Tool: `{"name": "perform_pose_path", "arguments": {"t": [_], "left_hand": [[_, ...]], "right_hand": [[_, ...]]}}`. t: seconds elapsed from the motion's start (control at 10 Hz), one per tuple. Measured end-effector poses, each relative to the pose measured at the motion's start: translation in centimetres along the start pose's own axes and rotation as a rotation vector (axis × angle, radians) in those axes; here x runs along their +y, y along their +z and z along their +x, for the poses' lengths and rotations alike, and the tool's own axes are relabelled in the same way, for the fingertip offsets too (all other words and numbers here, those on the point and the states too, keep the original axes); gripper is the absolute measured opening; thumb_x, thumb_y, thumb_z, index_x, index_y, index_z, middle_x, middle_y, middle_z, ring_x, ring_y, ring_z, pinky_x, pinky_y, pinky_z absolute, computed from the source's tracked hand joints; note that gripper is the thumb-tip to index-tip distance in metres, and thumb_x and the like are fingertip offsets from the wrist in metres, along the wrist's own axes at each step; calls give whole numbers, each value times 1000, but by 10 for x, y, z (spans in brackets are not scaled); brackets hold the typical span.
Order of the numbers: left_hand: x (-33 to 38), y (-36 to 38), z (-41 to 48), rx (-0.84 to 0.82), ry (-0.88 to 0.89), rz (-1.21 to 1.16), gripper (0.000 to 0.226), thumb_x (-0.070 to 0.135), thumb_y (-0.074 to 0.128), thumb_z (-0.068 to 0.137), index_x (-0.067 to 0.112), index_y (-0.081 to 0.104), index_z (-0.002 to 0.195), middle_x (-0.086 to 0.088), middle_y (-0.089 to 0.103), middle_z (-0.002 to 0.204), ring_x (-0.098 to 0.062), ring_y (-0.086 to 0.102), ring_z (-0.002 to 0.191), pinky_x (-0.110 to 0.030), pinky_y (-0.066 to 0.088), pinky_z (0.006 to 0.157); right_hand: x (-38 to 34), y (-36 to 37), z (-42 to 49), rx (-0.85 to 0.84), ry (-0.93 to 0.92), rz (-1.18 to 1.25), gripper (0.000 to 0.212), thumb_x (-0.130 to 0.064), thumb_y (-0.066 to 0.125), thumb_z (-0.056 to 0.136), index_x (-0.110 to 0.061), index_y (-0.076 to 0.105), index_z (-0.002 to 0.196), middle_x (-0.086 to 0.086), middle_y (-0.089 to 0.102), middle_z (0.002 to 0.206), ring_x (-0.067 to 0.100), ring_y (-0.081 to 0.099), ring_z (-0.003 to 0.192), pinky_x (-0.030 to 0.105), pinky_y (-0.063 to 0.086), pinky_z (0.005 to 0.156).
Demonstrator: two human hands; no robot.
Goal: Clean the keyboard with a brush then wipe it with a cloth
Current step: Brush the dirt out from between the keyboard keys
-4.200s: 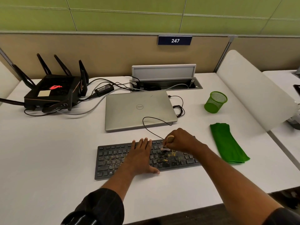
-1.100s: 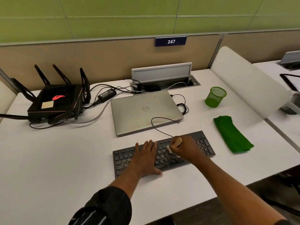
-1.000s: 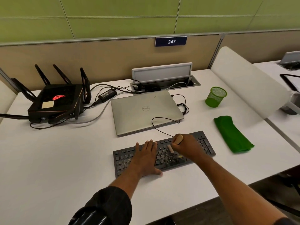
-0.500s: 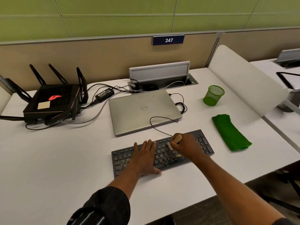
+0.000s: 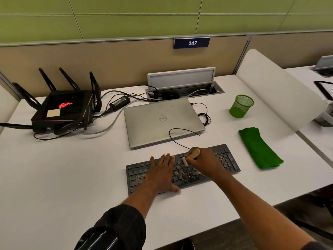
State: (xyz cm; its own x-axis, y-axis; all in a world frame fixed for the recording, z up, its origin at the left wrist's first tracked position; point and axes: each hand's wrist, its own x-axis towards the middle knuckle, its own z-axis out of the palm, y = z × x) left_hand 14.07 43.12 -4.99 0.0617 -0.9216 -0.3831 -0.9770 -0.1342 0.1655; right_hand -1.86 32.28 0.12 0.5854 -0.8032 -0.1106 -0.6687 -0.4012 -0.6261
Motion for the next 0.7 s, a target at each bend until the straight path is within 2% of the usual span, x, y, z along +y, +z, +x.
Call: {"name": "perform_pose_path", "arguments": {"t": [0.1,0.2,0.3,0.4,0.5,0.7], "left_hand": [[0,0,0,6,0,5,132,77,67,76,13,-11,160,-11,-8,170,-30,-6,156,-65,-2,121],[0,0,0,5,2,7,132,77,67,75,13,-11,160,-11,-8,170,-30,-5,157,-65,-2,121],[0,0,0,7,-1,14,132,77,67,76,13,-11,160,-11,-7,170,-30,-5,157,-65,-1,121],[0,-1,-1,8,-2,15,132,77,67,76,13,-11,160,-10,-7,170,-30,-4,157,-65,-1,121],[0,-1,-1,6,-3,15,132,77,67,76,13,-11,160,-10,-7,170,-30,-4,157,-65,-2,121],[0,0,-1,7,-1,14,132,78,66,76,13,-11,160,-11,-7,170,-30,-4,157,-66,-1,121]], "right_hand": [[2,1,0,-47,12,-15,4,-19,69,84,-15,72,83,-2,70,72,11,67,67,28,57,61],[1,-5,3,-77,11,-51,4,-17,70,81,-17,70,77,-4,69,69,6,63,61,17,48,55],[-2,-8,4,-10,-8,-5,4,-18,69,84,-17,72,81,-6,70,71,2,63,62,8,44,52],[-3,-4,2,-12,-7,-16,4,-21,69,86,-18,72,85,-5,71,74,3,64,65,8,42,53],[-3,-2,1,-77,-10,-47,4,-20,71,84,-16,72,83,-2,71,75,9,67,68,18,50,59],[-4,-3,3,-29,-9,-35,5,-22,68,86,-19,71,83,-6,69,71,2,62,61,14,43,55]]}}
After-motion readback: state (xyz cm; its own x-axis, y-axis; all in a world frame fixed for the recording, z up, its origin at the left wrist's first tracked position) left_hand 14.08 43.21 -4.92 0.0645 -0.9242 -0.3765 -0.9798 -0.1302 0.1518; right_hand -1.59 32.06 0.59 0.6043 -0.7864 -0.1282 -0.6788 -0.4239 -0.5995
